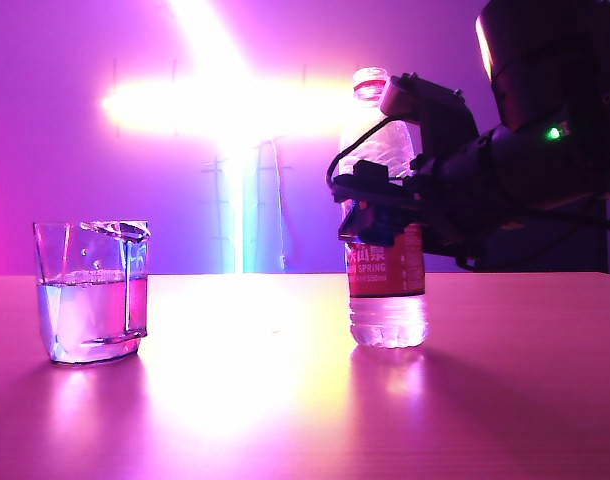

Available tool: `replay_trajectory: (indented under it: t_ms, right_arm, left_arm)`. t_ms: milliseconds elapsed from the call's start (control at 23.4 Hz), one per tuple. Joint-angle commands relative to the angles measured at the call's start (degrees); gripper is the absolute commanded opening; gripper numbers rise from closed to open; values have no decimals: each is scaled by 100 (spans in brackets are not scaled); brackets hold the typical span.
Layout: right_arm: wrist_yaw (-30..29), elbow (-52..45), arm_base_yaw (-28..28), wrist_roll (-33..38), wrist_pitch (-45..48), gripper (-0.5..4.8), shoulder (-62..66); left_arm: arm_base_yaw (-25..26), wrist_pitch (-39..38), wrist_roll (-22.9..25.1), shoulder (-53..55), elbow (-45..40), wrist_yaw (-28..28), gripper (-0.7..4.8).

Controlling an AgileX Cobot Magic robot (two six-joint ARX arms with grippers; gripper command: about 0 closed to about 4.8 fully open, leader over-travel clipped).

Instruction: Pick up the mineral water bottle on the table and pour water into the mug until it's half full.

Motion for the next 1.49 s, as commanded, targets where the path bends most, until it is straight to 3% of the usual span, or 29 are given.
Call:
replay_trajectory:
  t_ms: [43, 214, 256, 299, 598, 1239, 1324, 1495]
  right_arm:
    - [-13, -35, 4, 13, 236, 275, -17]
    - [-11, -125, 4, 13, 262, 288, -22]
    - [-11, -197, 7, 17, 267, 365, -22]
    - [-11, -238, 9, 20, 269, 397, -22]
    - [-15, -579, 46, 409, 328, 461, -107]
    - [-46, -1759, 433, 592, 378, 479, -1888]
    - [11, -1878, 573, 592, 308, 479, -2186]
    - [483, -2037, 1180, 610, -330, 479, -3289]
  left_arm:
    - [-7, 28, -15, 13, 22, 24, -2]
    - [-7, 28, -15, 13, 22, 22, -2]
    - [-7, 28, -15, 13, 22, 24, -2]
    - [-7, 28, -15, 13, 22, 24, -2]
    - [-7, 28, -15, 13, 22, 24, -2]
    - [48, 28, -15, 13, 22, 31, -2]
    - [219, 31, -15, 13, 22, 133, -2]
    - [1086, 31, -15, 13, 22, 216, -2]
